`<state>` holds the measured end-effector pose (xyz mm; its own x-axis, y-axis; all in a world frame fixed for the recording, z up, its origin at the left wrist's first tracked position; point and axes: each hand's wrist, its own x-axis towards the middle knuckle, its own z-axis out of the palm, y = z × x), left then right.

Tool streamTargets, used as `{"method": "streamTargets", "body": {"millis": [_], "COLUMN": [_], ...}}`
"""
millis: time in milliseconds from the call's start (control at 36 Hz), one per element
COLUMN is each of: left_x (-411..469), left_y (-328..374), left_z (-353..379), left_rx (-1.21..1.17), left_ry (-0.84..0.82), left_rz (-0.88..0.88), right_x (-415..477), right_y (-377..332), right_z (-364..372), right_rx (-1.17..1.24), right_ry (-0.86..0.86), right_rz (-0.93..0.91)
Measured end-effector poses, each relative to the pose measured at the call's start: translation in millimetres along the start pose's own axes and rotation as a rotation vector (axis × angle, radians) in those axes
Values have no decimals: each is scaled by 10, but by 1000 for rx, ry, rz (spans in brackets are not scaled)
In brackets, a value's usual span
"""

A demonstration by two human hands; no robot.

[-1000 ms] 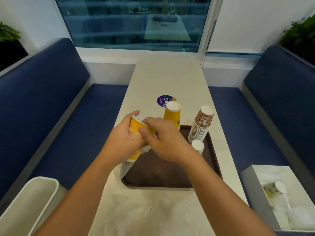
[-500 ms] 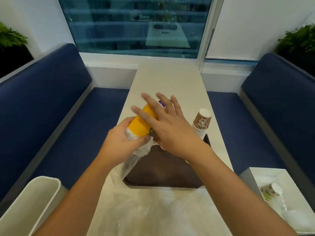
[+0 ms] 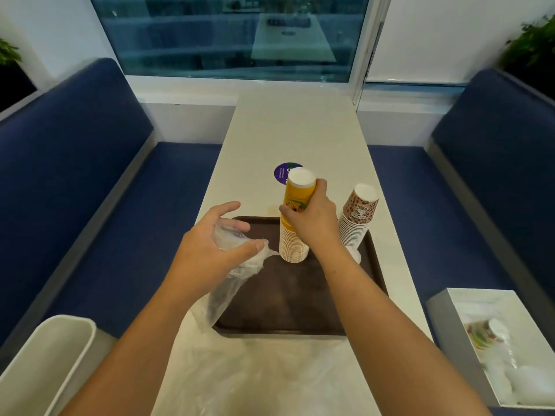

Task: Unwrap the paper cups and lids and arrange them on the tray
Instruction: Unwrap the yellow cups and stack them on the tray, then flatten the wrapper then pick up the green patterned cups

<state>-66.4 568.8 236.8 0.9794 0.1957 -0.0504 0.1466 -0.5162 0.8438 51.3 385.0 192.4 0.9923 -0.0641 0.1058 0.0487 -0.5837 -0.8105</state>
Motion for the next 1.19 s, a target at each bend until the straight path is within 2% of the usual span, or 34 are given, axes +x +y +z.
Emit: {"method": "streamTargets", "body": {"millis": [167,361,417,472,528,583,667,750,778,833,889,944,1083,1139,1194], "left_x": [-9,-179,-255,-361,-410,-502,-610,-725,-763,-842,-926,-1005,-1140,-1185,-1216], "left_y": [4,88,132,209,305,387,387,308,292,269,230,118,-309,-434,-510], "left_z": [-38,-150,-176,-190,-178,-185,-281,-402,-417,-402,-371,-376,-558,-599,-581], "left_rx": [-16,-9,15,18,44,96,175,321,383,465,453,433,353,329,317], "left_ry": [-8,-67,-103,-152,-209,-251,-187,-118,-116,-135,-146,-162,-137,-152,-182], "left_rz": [1,35,46,81,123,189,285,247,225,189,168,169,126,114,102], "right_x": [-118,-873,-1124,-1306,-1369,-1456,-1500,-1521,-1565,-1697,-1810,-1855,-1865,-1920,-2014], "right_y": [156,-442,-616,-775,-866,-903,-865,-811,-819,-843,-769,-595,-99,103,234], "right_z": [65,-366,-459,-541,-546,-535,-536,-562,-576,-585,-566,-591,-1046,-1219,-1336], "right_rx": [3,156,228,243,154,66,167,326,372,408,287,165,222,210,167], "right_ry": [-9,311,217,-34,-340,-447,-260,-53,-52,-176,-252,-112,445,563,588], "right_rz": [22,-344,-383,-338,-308,-346,-318,-192,-175,-165,-206,-214,128,240,256]}}
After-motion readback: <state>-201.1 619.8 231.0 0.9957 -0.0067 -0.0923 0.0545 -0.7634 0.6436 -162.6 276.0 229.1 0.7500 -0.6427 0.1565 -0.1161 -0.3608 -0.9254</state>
